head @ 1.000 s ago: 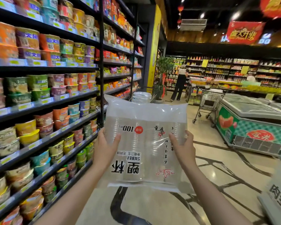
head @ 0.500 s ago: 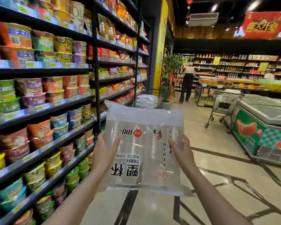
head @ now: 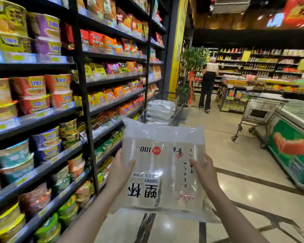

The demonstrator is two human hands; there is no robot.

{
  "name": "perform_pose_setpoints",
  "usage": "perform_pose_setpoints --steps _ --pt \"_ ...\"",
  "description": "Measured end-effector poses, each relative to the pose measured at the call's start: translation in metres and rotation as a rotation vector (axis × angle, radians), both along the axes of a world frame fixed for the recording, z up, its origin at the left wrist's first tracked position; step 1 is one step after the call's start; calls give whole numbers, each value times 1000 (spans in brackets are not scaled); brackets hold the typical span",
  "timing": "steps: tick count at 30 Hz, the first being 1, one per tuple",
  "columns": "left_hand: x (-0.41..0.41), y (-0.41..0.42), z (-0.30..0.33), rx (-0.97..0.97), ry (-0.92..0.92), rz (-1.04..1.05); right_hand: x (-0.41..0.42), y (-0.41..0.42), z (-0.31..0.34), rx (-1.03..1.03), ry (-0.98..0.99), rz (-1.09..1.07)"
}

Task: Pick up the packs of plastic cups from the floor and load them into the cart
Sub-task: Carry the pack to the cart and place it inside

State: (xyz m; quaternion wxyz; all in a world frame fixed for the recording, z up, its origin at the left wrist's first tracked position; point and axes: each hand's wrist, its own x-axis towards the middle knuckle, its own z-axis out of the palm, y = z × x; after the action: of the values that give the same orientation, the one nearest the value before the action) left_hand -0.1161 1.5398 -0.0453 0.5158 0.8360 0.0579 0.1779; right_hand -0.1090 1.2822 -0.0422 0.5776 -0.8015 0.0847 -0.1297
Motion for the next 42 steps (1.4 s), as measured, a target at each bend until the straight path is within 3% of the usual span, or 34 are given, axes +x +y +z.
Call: perform_pose_setpoints --steps 8,17,22,28,42 --pt "239 -9 -15 63 81 16 234 -7 -12 82 74 14" --pt "475 11 -27 124 105 46 472 7 -18 23 84 -13" --pt "607 26 -35 8 124 61 598 27 -36 25 108 -17" --pt "772 46 -49 18 215 -22 743 47 -46 52 136 -65" --pt "1039 33 -122 63 384 -118 1000 37 -127 21 392 -109"
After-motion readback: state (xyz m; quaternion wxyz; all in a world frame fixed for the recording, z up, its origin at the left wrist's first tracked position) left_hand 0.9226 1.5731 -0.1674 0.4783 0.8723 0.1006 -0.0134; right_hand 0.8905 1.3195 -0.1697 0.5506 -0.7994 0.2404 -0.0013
